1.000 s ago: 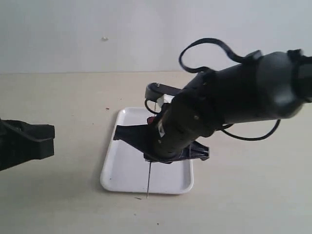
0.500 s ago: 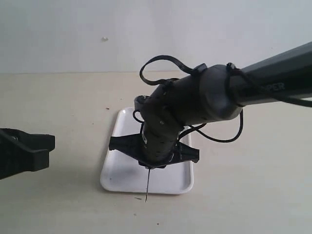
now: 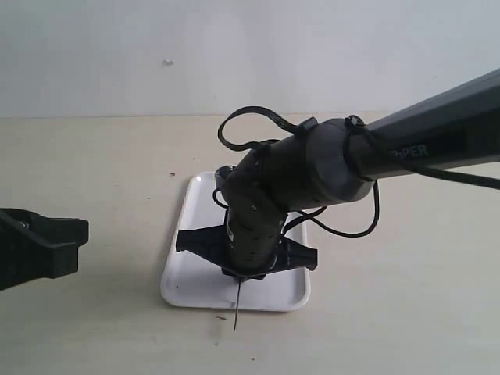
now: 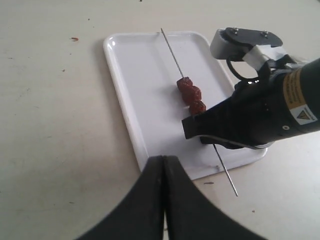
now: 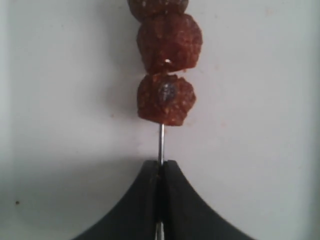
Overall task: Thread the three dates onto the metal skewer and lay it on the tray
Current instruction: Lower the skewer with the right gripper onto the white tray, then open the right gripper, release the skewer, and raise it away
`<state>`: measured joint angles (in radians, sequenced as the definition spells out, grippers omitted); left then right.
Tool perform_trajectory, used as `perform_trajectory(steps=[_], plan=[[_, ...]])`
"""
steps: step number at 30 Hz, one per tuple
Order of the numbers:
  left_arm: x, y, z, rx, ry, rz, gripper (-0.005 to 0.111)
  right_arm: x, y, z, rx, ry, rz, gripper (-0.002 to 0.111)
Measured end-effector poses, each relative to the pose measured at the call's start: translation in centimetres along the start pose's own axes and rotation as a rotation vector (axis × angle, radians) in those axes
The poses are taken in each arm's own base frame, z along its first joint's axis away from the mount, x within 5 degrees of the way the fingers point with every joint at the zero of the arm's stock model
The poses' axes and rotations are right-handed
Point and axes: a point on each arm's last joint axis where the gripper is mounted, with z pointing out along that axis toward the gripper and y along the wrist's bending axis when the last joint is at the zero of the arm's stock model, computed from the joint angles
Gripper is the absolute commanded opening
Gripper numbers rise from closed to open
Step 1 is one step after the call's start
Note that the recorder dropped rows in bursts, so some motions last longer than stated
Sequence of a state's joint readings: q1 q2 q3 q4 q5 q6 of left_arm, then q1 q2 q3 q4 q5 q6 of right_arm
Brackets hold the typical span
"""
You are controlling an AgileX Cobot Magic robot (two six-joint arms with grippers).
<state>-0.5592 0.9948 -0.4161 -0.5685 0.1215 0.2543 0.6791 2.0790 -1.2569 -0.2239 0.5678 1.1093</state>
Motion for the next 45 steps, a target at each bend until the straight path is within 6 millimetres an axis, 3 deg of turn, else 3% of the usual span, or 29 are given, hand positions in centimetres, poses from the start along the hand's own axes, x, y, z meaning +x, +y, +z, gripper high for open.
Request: perform_trajectory(steps=[10,23,28,34,36,41,45], plan=[[0.0,0.0,0.0,0.0,0.001,0.0,0.0,-0.1,0.1,0.0,-0.007,-0.009,-0.007,0.04],[0.0,0.0,0.0,0.0,0.001,0.0,0.0,-0.1,0.0,-0.1,-0.005,-0.01,-0.001,0.052],[0.0,0.0,0.0,0.0,0.001,0.0,0.0,-1.1,0.4,-2.9,-0.038,-0.078,-0.051,0.052],[0.0,0.0,0.0,0.0,0.0,0.0,0.0,-1.7,0.2,-4.8,-0.045,-0.103,-0.076,0.046],[0.0,0.0,0.0,0.0,0.0,0.0,0.0,-2.3,0.1,-6.2,-0.052,-0.155,-0.089,0.038],[0.0,0.0,-0.1,0.001,-0.005,0.0,0.0,-3.0,-1.4,-9.6,0.071,-0.234,-0.164,0.0],[-0.4,-0.2,-0.9,0.013,-0.046,0.005,0.0,-1.8,-2.4,-11.8,0.146,-0.269,-0.234,0.0]])
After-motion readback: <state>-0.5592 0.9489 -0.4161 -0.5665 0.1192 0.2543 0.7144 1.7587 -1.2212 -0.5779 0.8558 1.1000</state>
